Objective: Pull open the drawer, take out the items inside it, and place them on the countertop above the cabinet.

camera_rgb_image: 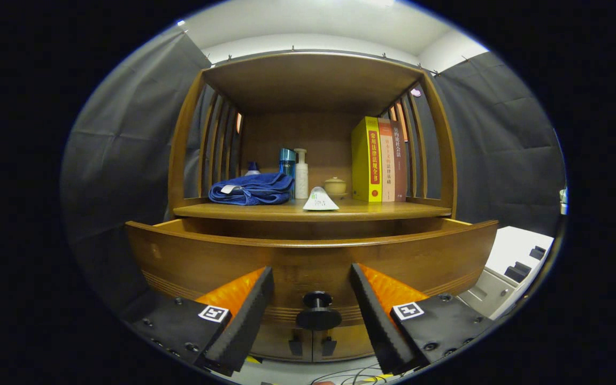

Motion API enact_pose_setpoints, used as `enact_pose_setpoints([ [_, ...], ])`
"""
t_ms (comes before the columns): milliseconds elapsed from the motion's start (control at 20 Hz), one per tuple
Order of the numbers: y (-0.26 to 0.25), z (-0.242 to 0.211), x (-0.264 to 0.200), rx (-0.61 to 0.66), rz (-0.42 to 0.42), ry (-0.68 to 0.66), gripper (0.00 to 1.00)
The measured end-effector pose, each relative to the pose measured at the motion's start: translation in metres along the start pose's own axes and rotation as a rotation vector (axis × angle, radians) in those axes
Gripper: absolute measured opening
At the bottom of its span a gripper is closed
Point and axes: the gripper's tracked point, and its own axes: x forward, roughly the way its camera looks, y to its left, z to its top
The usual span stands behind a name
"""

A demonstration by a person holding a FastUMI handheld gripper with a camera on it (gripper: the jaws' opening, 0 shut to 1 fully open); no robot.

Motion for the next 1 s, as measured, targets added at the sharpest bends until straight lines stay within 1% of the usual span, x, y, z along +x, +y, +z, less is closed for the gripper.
enact_pose_setpoints([
  [550, -0.001, 0.006, 0.068, -0.023, -0.008, 0.026, 0.96],
  [800, -0.002, 0.007, 0.087, -0.019, -0.011, 0.035, 0.96],
  [1000, -0.002, 0.008, 0.092, -0.030, -0.005, 0.021, 0.96],
])
